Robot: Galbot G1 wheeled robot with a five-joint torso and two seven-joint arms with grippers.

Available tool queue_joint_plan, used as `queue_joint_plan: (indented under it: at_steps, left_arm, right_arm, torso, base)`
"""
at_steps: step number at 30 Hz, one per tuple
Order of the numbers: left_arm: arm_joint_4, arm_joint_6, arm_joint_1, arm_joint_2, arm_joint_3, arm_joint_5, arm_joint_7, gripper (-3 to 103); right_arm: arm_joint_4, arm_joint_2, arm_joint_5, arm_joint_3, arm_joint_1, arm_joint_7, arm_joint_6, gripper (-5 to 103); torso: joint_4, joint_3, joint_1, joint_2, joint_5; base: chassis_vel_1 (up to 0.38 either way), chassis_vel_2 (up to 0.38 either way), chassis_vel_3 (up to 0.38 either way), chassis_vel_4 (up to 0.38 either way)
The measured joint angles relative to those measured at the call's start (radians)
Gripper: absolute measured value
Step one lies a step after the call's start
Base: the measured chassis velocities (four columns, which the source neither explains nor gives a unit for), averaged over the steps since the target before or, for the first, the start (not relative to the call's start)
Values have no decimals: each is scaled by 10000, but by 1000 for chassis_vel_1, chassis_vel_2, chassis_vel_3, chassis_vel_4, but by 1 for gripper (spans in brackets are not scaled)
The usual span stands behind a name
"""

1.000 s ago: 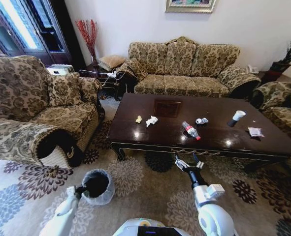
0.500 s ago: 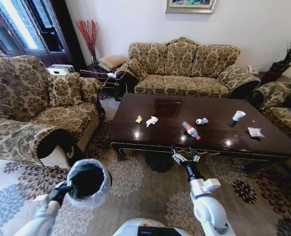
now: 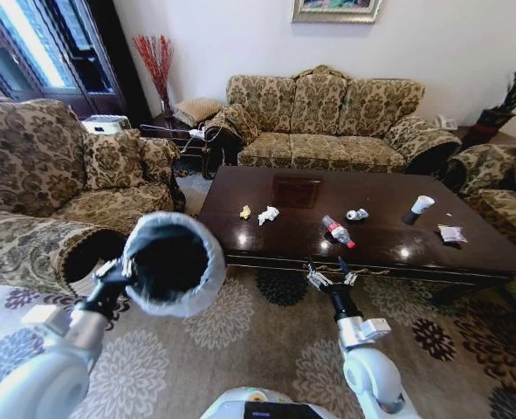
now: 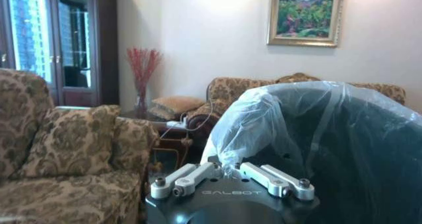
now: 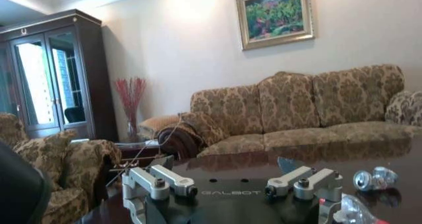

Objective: Move to the front of the table and place the trash on the table into the trash bin.

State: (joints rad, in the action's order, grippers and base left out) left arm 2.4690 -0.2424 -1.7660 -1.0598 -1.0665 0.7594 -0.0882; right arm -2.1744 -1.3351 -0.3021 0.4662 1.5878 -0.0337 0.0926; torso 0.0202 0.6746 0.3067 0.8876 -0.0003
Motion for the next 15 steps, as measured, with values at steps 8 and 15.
queue_joint_plan:
  at_steps: [8, 15]
  left_arm:
    - [-771, -1, 702, 679, 299, 312, -23, 3]
    - [-1064, 16, 917, 925, 409, 412, -22, 3]
  right_arm:
    - [-294, -118, 198, 97, 270, 29, 36, 100]
    - [-292, -221, 291, 88, 280, 26, 34, 100]
  torso:
    - [2, -1, -1, 0, 0]
    - [2, -1, -4, 0, 3]
  base:
    - [-5, 5, 4, -8]
    - [-99, 104, 98, -108]
